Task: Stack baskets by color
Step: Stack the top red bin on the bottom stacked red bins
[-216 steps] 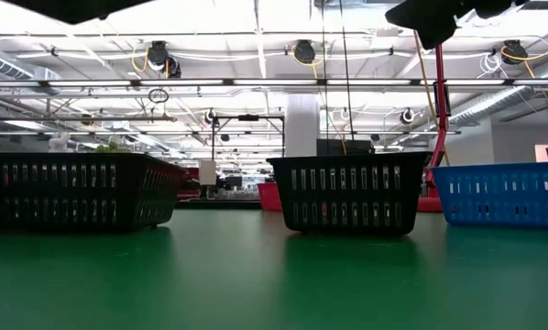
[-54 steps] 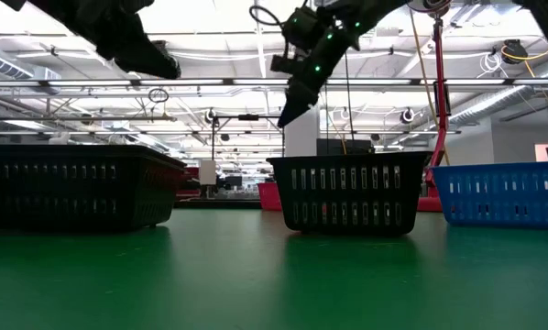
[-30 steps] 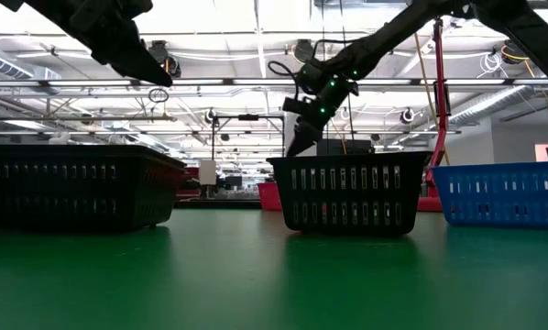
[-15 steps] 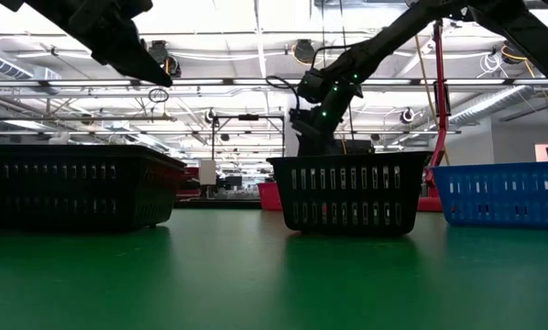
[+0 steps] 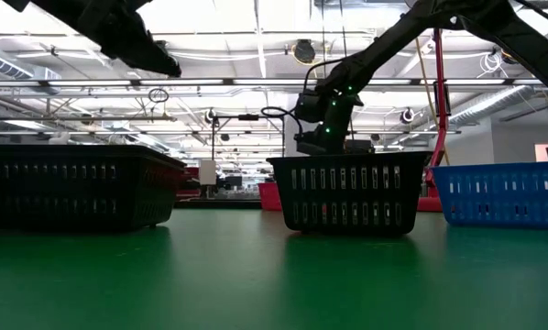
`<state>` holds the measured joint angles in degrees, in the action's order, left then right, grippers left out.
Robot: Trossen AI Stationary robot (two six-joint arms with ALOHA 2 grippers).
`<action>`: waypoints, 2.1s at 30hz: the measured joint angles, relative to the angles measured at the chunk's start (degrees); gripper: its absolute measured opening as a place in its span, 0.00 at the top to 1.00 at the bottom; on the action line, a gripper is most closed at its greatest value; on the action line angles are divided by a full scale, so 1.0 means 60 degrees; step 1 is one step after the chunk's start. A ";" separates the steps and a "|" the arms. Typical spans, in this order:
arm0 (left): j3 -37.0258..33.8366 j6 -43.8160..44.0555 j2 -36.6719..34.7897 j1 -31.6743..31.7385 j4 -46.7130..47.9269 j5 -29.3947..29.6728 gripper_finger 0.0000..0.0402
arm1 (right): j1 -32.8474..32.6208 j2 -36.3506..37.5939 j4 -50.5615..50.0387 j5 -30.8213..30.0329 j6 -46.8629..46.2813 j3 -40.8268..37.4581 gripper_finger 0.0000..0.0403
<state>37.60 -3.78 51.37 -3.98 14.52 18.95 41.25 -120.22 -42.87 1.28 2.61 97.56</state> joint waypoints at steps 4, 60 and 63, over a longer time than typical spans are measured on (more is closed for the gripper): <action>0.0000 -0.0087 0.0000 0.0105 -0.0308 -0.0150 0.72 | -0.0002 0.0000 -0.0155 0.0008 -0.0130 0.0000 0.73; 0.2132 -0.3879 0.6893 -0.0592 -1.0895 0.2328 0.41 | -0.7818 0.8488 1.7121 -0.8507 0.4098 -1.1074 0.99; 0.2953 -0.3820 0.7633 -0.0610 -1.0870 0.3863 0.44 | -0.7867 0.8305 1.7193 -0.8729 0.4251 -1.1074 0.98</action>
<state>55.32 -26.70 97.17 -7.64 -50.70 42.13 -5.96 -70.40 60.29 -51.10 28.12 31.11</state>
